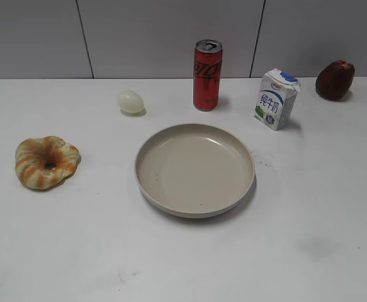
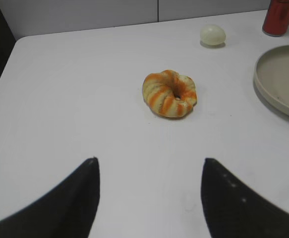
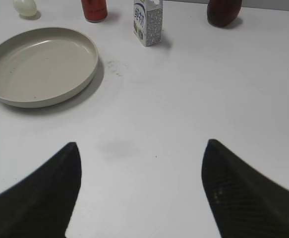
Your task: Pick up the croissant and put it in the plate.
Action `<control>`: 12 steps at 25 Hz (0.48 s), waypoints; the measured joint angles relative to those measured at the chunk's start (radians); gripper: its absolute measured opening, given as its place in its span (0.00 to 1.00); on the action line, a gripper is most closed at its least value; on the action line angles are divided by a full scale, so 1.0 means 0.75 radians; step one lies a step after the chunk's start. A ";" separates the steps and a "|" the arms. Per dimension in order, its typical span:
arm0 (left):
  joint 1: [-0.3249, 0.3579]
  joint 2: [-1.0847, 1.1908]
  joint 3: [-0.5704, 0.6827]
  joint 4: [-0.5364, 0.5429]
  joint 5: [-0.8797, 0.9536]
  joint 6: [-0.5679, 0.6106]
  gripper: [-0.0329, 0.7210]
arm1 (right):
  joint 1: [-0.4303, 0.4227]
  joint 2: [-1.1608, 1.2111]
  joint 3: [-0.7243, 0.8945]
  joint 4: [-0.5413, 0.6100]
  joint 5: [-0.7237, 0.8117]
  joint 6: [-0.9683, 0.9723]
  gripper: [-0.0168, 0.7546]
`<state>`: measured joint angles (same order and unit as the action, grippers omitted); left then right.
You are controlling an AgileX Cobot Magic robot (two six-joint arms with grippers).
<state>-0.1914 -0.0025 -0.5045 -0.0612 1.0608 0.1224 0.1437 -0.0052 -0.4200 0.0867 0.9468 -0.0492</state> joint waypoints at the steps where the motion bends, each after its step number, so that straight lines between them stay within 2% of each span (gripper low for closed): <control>1: 0.000 0.000 0.000 0.000 0.000 0.000 0.69 | 0.000 0.000 0.000 0.000 0.000 0.000 0.76; 12: 0.000 0.000 0.000 0.000 0.000 0.000 0.69 | 0.000 0.000 0.000 0.000 0.000 0.000 0.76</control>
<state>-0.1914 -0.0025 -0.5045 -0.0612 1.0608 0.1224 0.1437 -0.0052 -0.4200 0.0867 0.9468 -0.0492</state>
